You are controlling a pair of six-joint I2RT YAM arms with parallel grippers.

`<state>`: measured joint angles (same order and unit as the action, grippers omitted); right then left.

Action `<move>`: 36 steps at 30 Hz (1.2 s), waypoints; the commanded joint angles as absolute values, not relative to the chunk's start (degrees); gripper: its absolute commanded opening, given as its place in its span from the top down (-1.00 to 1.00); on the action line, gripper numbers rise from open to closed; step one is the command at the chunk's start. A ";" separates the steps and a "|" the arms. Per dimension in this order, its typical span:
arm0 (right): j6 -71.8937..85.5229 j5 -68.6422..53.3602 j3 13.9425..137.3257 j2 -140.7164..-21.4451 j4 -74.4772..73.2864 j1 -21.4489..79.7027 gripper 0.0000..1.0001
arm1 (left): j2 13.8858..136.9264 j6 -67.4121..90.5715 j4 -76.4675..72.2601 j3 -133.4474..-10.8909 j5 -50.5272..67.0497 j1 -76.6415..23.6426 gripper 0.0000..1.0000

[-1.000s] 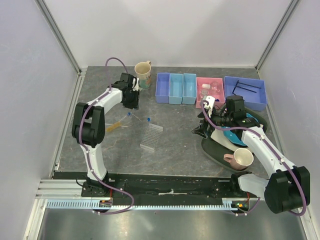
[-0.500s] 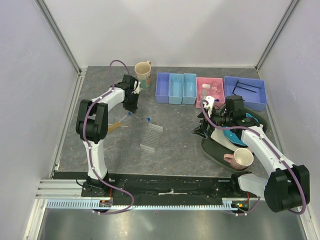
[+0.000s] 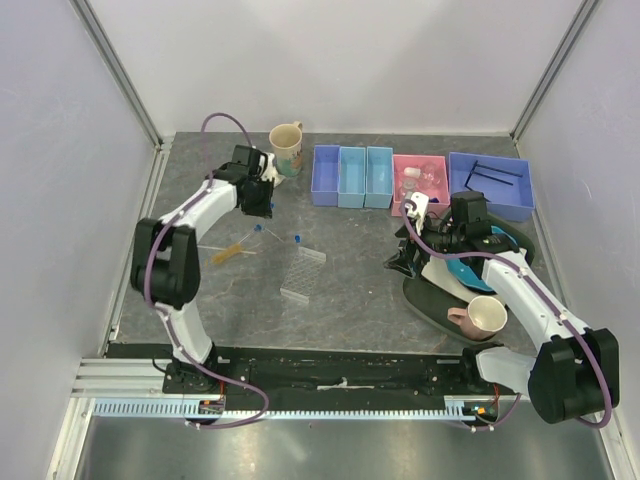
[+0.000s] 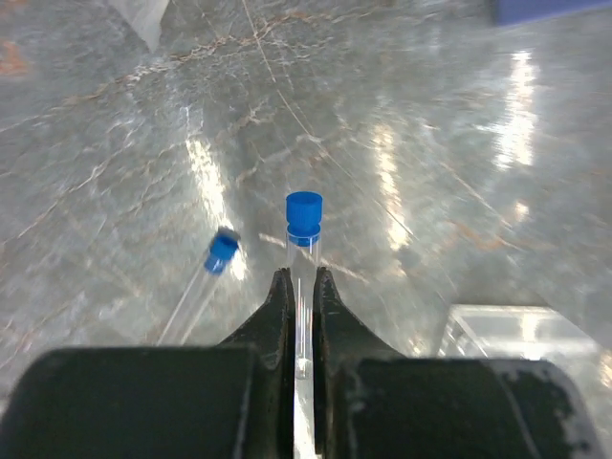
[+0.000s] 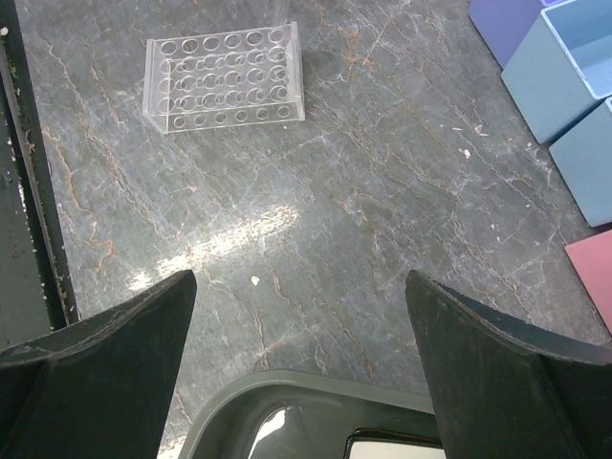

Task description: Organize the chemistry lab equipment

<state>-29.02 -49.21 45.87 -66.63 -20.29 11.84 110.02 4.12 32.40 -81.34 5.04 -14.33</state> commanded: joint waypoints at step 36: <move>24.78 -68.82 34.54 -70.05 28.83 16.87 -0.79 | 72.15 42.63 -47.90 -36.21 -10.46 -54.75 0.96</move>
